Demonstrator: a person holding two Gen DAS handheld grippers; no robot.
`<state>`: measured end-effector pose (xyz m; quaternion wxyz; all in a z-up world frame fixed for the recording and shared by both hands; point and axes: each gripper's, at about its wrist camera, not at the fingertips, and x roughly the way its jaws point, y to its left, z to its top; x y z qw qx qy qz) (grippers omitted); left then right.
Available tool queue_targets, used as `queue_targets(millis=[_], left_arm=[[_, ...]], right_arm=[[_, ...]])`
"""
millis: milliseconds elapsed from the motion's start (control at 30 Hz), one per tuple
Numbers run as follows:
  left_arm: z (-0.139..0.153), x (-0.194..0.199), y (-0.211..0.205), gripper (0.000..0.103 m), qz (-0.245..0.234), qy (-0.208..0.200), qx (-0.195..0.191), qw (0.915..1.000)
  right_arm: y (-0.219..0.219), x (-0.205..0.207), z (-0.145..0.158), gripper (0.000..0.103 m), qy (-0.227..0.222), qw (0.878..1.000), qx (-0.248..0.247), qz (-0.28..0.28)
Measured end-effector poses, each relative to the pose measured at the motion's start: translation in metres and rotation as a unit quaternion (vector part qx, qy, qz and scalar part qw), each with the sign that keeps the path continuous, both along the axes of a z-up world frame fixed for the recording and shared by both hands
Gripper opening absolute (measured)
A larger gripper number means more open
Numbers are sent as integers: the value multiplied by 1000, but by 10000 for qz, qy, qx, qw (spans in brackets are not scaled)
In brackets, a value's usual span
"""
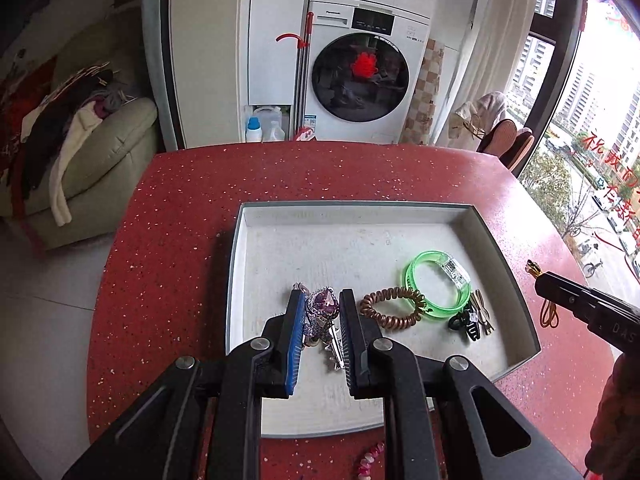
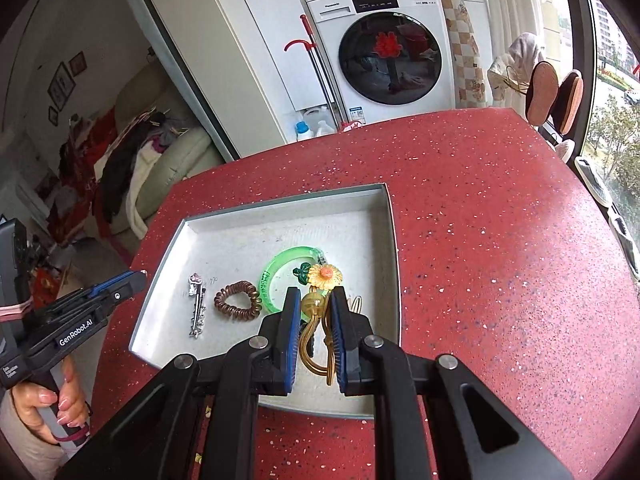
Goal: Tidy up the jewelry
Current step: 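Lower heart charm into tray and open left tool while right tool releases sunflower tie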
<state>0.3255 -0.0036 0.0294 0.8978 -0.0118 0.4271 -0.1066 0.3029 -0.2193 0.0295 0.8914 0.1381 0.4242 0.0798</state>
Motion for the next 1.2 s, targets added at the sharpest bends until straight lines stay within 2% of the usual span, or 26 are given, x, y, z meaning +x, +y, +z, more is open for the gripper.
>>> queue_targets(millis=[133,467,667,900,967,1100,1200], left_arm=[[-15,7,-10,36,-31,54,214,9998],[-51,12,-18,36,-16,245,548,9982],[-62,11,-23,36,-6,252,744,9969],[-63,6,-28,36,-12,143,902,9958],[-62,5,-28,36,1,143,911,9957],[-61,4,-27,36,53,176,893,9958],[-59,2,-26,36,103,141,865,9961]], right_arm=[[-3,12,-15,16,146,9998,65,-78],[2,22,-49,16,399,9991,-147,-59],[5,21,-61,17,501,9985,-218,-28],[5,19,-60,18,497,9986,-195,-1],[5,18,-60,22,511,9986,-158,12],[4,13,-53,49,398,9992,-60,42],[4,8,-46,51,290,9996,-20,46]])
